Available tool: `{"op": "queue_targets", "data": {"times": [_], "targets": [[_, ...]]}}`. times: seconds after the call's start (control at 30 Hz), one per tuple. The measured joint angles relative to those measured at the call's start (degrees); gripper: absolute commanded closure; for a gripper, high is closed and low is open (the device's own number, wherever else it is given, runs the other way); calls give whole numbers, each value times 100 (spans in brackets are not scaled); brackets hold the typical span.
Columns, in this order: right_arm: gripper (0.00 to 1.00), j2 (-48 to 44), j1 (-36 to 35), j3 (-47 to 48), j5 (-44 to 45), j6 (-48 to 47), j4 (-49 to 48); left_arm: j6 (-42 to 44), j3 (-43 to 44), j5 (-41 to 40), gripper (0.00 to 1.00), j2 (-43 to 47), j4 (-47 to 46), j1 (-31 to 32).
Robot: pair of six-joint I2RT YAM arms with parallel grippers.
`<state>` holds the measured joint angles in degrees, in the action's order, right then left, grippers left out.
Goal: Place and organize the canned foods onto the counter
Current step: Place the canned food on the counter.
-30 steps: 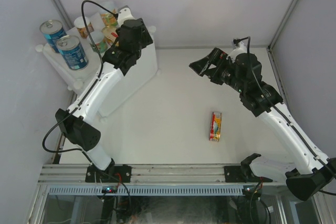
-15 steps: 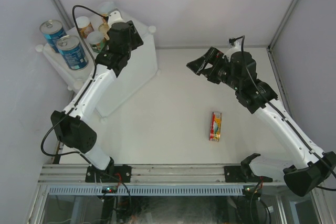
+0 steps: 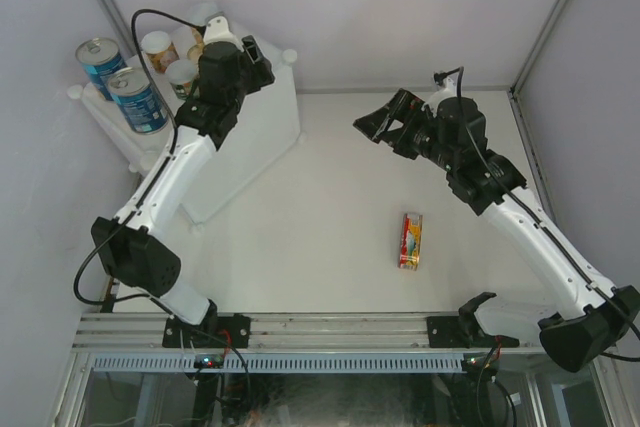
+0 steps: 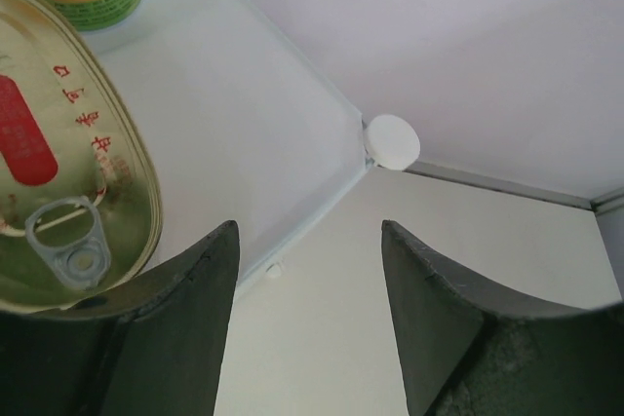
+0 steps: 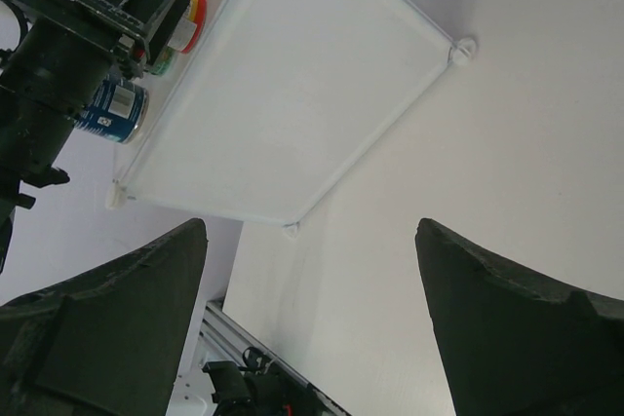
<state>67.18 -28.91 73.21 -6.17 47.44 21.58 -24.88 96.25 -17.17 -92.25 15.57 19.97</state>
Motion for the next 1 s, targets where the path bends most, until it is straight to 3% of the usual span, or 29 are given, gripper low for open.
{"op": "queue_targets", "data": {"times": [0.17,0.47,0.7,1.0], "targets": [[13,35,0,0,-48,0,-7,-57,-356,33,36,525,245,72],[13,142,-13,0,-168,0,-131,-208,-1307,-787,35,1867,614,188],[13,221,-98,0,-188,4,-164,-201,-1309,-1252,35,1829,739,151],[13,223,-118,0,-188,4,-164,-192,-1449,-1233,35,1460,487,-149]]}}
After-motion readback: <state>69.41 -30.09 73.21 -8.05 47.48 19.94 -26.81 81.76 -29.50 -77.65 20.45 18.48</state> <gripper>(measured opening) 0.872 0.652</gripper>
